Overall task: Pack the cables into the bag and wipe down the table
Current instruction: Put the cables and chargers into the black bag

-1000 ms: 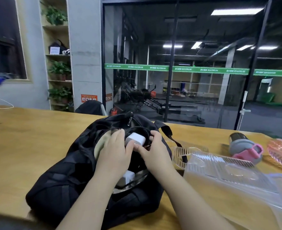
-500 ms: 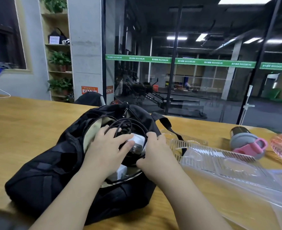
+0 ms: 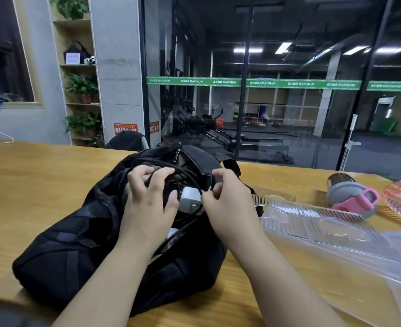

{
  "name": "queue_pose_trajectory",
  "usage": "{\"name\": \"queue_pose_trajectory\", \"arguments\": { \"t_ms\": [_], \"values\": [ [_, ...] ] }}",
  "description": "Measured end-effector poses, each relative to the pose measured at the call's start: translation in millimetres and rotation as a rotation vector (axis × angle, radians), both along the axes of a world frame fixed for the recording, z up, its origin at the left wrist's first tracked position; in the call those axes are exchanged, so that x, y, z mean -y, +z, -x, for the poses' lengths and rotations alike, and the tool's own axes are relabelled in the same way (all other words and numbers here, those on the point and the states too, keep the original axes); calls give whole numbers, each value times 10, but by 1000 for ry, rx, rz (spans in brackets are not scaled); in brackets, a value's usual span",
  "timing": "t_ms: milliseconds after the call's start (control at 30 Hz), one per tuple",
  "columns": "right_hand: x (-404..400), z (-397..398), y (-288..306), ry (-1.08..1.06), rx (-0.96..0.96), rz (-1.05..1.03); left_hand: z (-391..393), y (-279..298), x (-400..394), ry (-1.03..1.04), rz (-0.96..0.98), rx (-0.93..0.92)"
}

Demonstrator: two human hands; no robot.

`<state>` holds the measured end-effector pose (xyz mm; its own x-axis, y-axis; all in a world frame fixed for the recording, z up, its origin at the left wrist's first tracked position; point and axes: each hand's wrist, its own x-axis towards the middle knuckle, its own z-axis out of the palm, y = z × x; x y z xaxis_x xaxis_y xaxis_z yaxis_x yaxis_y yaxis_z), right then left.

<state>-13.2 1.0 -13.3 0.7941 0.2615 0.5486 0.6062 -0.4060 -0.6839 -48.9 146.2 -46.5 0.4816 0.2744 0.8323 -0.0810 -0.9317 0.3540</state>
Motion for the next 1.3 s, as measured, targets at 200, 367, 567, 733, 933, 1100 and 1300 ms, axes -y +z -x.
{"name": "queue_pose_trajectory", "arguments": {
  "t_ms": [200, 367, 567, 733, 933, 1100, 1300],
  "values": [
    [-24, -14, -10, 97, -32, -226, 19, 84, -28, -25, -38, -25],
    [-1, -73, -3, 65, 11, -296, 86, 472, -91, -231, -157, -213],
    [15, -107, 22, 47, 18, -390, -88, 1017, -160, -237, -259, -491],
    [39, -153, 108, 48, -73, -385, -317, 1050, -182, 44, -495, -771],
    [-16, -294, 409, 1, -187, 25, -409, 963, -229, -76, -598, -957],
    [-154, -360, 676, -22, -254, 386, -376, 1191, -322, -198, -397, -941],
    [-445, -549, 814, -74, -179, 486, -544, 1258, -438, -20, -279, -490]
  ]
}}
